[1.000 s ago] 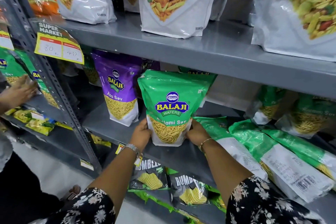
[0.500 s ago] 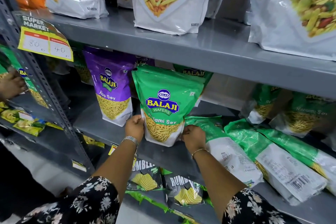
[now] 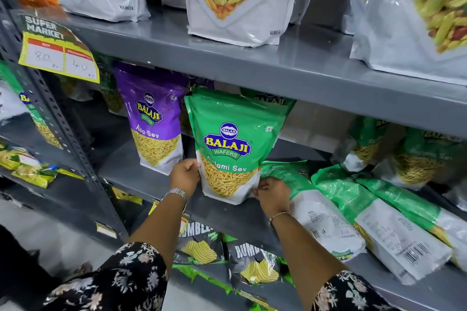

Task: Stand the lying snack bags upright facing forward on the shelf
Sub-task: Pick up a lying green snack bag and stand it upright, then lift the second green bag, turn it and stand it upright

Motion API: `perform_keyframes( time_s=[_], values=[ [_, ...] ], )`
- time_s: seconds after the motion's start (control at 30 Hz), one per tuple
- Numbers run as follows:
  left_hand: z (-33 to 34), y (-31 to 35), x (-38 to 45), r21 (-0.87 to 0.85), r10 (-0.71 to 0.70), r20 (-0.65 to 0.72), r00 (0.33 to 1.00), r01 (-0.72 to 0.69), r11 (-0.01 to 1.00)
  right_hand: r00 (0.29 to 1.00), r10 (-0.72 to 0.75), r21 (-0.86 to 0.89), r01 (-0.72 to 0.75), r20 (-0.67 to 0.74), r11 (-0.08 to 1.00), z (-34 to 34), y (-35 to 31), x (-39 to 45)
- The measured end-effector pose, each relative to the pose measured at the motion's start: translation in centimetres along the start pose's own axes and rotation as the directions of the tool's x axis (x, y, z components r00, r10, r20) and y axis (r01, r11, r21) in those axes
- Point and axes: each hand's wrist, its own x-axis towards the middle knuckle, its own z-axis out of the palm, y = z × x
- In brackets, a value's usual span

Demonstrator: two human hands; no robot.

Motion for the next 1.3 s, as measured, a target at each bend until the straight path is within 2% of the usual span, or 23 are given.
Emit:
perform_keyframes(
  time_s=[0.2,0.33,0.4,0.5,0.6,0.67,0.73,0.83,0.93,1.1,1.23,1.3],
  values=[
    [0.2,-1.4,0.7,0.059,0.024,0.034,0.999,-0.026,0.998,0.99,-0.077,-0.026,0.081,0.121,0.996,-1.3,-0.7,-1.1],
    [0.9,-0.1,-2.5,-0.01,-0.002,-0.036,0.999,0.001,1.0,0.977,-0.211,-0.198,0.199,-0.039,0.96,-5.8,0.6,-1.9],
    [1.8,1.4,-5.8,0.004,-0.027,-0.075,0.997,0.027,1.0,0.966,-0.234,-0.329,0.189,-0.106,0.925,-8.5,2.2,-2.1],
    [2.9,1.9,-9.8,0.064,-0.04,-0.117,0.992,0.047,0.997,0.971,-0.183,-0.575,0.063,-0.154,0.816,-12.5,5.2,-1.6],
    [4.4,1.8,-12.9,0.022,-0.07,-0.212,0.975,0.077,0.997,0.994,-0.023,-0.703,-0.057,-0.104,0.709,-16.6,8.6,-1.1],
    [5.6,1.2,-14.8,-0.02,-0.108,-0.287,0.952,0.107,0.994,0.999,0.017,-0.745,-0.036,-0.033,0.667,-18.1,10.4,-1.3],
    [7.3,1.2,-17.1,-0.045,-0.139,-0.308,0.941,0.131,0.99,1.0,0.022,-0.742,-0.008,0.009,0.67,-18.6,11.1,-1.9],
    [10.7,1.8,-20.5,-0.101,-0.187,-0.199,0.962,0.17,0.98,0.999,0.036,-0.728,-0.03,-0.008,0.685,-18.9,11.7,-2.9],
    [13.7,3.4,-22.6,0.004,-0.201,-0.023,0.979,0.201,0.98,0.999,0.037,-0.724,-0.051,-0.036,0.687,-20.1,12.6,-3.9],
    [16.0,4.7,-22.0,0.081,-0.321,0.233,0.918,0.311,0.947,0.996,0.05,-0.749,-0.084,-0.068,0.657,-23.2,15.4,-5.0],
    [16.8,5.2,-20.6,-0.087,-0.409,0.284,0.867,0.448,0.89,0.981,0.148,-0.781,-0.187,-0.122,0.596,-25.3,16.3,-4.9],
    [17.2,5.4,-20.2,-0.146,-0.43,0.266,0.863,0.476,0.867,0.986,0.052,-0.779,-0.159,-0.161,0.606,-24.4,14.5,-4.9]
  ],
)
